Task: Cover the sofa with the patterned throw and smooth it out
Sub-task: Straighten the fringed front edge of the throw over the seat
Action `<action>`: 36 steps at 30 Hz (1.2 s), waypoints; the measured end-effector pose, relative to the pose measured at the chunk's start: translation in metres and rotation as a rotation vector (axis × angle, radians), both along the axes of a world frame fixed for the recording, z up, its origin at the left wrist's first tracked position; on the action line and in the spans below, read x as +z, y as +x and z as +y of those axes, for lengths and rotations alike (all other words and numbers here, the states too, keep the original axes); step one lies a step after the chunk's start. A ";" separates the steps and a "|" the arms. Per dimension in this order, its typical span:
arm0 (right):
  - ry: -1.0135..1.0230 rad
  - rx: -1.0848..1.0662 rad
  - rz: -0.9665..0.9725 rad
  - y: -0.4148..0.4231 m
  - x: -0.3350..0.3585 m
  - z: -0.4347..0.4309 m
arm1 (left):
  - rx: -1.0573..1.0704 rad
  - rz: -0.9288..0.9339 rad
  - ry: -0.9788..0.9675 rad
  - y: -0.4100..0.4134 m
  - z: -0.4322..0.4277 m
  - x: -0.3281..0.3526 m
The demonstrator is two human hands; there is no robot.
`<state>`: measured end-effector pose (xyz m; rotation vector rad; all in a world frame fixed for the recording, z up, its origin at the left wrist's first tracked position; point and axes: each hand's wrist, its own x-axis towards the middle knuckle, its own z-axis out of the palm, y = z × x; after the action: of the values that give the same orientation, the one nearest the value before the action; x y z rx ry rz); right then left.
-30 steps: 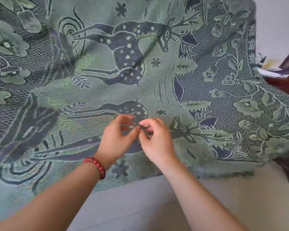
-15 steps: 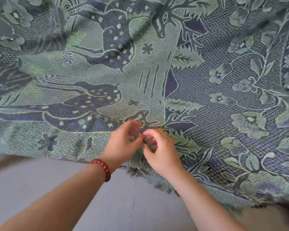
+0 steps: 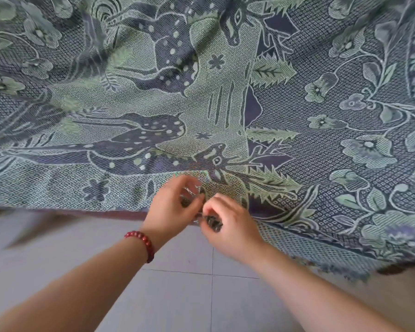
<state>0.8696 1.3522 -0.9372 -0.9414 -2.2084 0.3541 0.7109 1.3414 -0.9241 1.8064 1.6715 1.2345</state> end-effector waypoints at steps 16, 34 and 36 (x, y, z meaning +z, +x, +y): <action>0.024 -0.235 -0.290 -0.030 -0.031 0.005 | 0.053 0.284 -0.025 -0.057 -0.027 -0.043; 0.109 -0.125 -0.159 -0.018 -0.016 0.019 | 0.118 0.318 -0.003 -0.039 -0.006 -0.051; 0.088 -0.121 -0.144 -0.018 -0.015 0.016 | 0.119 0.316 -0.019 -0.037 -0.006 -0.051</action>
<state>0.8518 1.3684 -0.9518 -1.0758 -2.2628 0.1351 0.6740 1.3358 -0.9749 1.9980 1.9769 1.0137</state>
